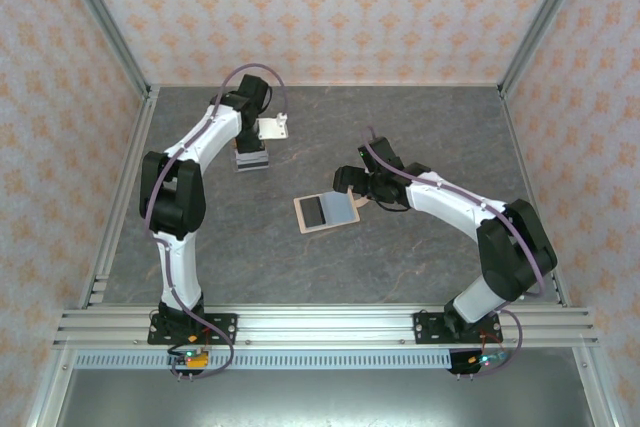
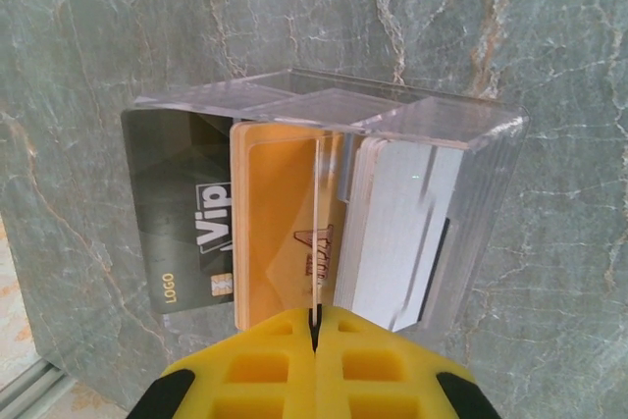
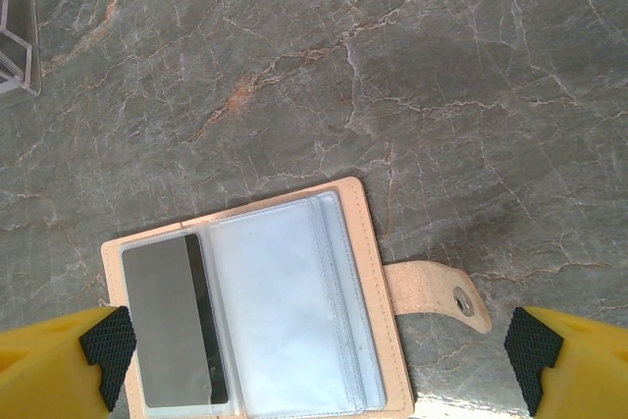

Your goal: Take the credit cards out of the card holder

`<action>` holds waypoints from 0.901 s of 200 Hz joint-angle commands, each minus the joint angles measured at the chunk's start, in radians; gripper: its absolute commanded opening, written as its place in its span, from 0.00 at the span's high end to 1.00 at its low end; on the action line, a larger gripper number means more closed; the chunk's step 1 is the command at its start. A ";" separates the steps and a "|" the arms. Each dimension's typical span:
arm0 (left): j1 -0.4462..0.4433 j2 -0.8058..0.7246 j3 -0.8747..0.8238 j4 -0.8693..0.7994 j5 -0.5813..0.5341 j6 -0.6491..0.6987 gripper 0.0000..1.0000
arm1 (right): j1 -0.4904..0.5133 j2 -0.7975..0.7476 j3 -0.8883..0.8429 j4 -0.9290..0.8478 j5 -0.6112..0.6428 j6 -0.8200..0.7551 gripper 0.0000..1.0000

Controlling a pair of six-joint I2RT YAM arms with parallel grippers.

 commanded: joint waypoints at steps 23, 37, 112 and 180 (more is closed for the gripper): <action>0.002 0.043 0.065 -0.052 -0.018 0.008 1.00 | -0.003 -0.009 0.021 -0.015 0.028 0.012 0.01; 0.002 0.050 0.072 -0.050 -0.035 0.005 0.99 | -0.004 -0.008 0.023 -0.014 0.028 0.012 0.01; 0.003 0.053 0.098 0.040 -0.110 -0.052 0.77 | -0.003 -0.010 0.012 -0.007 0.025 0.013 0.01; 0.002 -0.049 0.067 0.112 -0.037 -0.265 0.72 | -0.004 -0.024 0.003 -0.012 0.027 -0.002 0.01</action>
